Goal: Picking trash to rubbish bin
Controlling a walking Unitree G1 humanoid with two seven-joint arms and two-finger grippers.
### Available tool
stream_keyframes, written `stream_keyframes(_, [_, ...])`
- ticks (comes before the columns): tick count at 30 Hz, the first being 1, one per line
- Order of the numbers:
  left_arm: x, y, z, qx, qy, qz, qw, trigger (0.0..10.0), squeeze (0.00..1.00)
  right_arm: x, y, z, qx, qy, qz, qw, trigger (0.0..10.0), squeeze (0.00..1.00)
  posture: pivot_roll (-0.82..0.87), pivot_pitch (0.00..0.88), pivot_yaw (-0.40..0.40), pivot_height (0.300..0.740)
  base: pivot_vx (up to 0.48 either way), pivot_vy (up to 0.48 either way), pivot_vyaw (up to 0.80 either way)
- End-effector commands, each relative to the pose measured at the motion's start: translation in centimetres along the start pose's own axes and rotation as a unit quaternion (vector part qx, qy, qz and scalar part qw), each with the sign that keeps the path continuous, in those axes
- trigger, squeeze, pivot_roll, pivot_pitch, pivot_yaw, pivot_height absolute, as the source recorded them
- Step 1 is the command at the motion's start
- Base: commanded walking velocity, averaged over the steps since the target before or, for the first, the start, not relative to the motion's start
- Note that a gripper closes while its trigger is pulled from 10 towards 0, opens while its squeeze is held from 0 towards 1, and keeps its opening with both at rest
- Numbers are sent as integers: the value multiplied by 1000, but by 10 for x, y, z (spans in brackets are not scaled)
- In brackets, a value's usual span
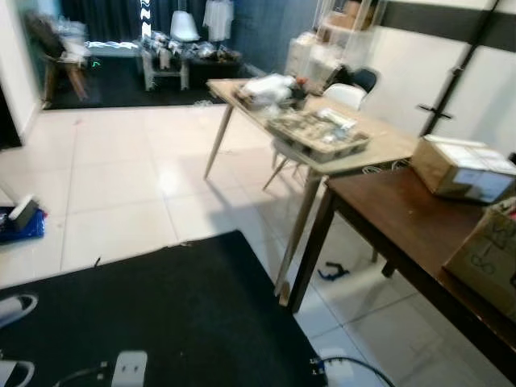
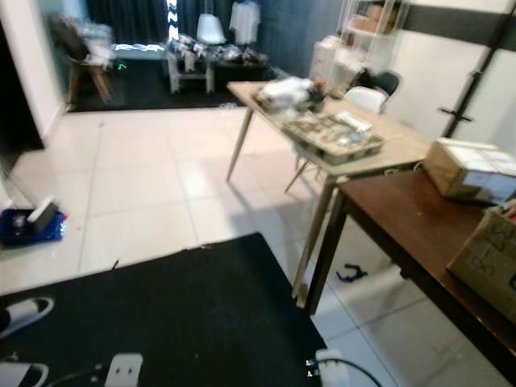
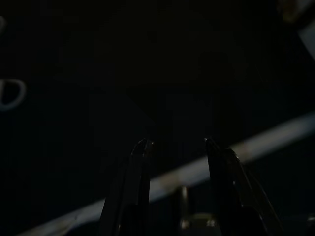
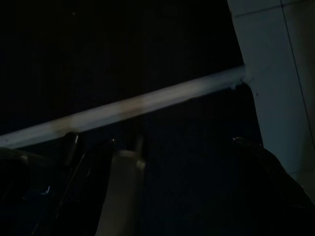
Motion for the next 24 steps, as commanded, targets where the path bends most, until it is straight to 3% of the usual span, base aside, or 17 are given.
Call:
stream_keyframes(1, [-10, 3, 4, -4, 6, -16, 1000, 10000, 0, -6, 2, 7, -10, -4, -10, 1000, 10000, 0, 71, 48, -65, 740, 345, 0, 0])
stream_keyframes(24, [-10, 3, 4, -7, 7, -16, 1000, 10000, 0, -5, 1, 5, -6, -2, -8, 1000, 10000, 0, 70, 48, -63, 740, 317, 0, 0])
Point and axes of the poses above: a point about 5 cm out from each wrist's last joint towards the gripper, its own y axis pointing back from the gripper into the wrist, its own x axis along the axis of the wrist's last joint, z = x × y, the point moved 1 cm from there along -y, pointing out of the wrist towards the gripper, and after that the axes turned 1 degree about y, right-handed, at the moved point
